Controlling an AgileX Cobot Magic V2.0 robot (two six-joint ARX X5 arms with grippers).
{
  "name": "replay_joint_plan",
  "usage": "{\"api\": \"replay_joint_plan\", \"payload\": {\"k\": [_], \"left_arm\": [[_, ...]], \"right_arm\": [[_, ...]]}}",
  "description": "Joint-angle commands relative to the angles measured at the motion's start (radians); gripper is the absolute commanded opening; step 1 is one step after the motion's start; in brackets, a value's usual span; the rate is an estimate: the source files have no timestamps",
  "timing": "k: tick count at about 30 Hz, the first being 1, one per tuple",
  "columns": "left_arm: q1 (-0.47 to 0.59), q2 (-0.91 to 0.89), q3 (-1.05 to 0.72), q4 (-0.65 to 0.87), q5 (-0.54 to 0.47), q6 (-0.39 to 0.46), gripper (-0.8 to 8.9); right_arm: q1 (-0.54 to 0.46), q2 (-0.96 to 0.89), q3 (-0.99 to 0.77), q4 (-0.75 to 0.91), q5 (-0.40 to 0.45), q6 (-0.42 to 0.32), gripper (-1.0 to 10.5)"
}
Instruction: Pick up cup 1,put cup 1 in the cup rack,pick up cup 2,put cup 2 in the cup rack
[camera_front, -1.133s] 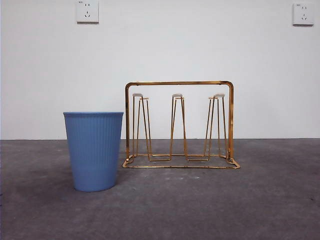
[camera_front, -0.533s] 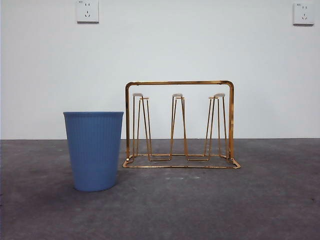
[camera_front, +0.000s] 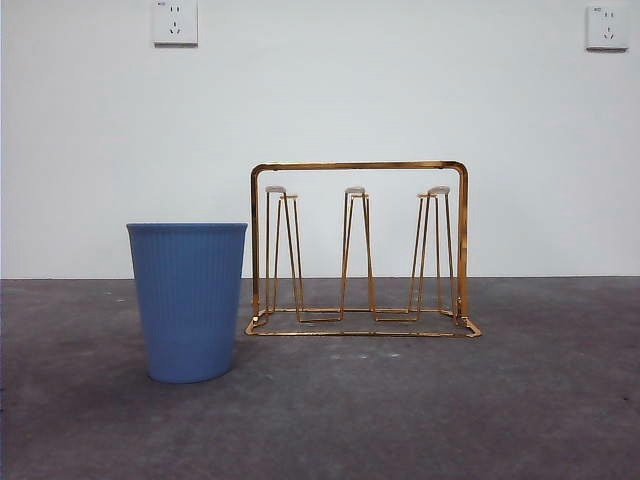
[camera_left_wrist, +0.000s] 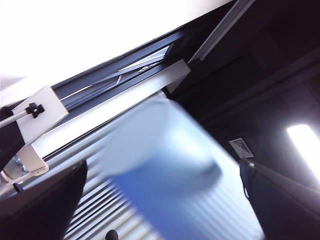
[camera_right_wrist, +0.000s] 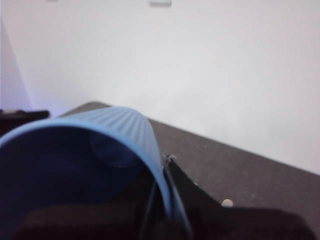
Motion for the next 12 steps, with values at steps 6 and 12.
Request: {"api": "replay_joint_plan", "payload": {"k": [6,12], "left_arm": [[-0.003,0.006,0.004,0.019,-0.002,-0.002,6.24],[-0.002,0.006,0.004,0.019,-0.026,-0.002,3.82]], "right_arm": [[0.002,0.035,-0.008,0.031,-0.026,-0.004,-0.2],[0.002,0.033,-0.008,-0.002,-0.027,-0.007,-0.2]]}}
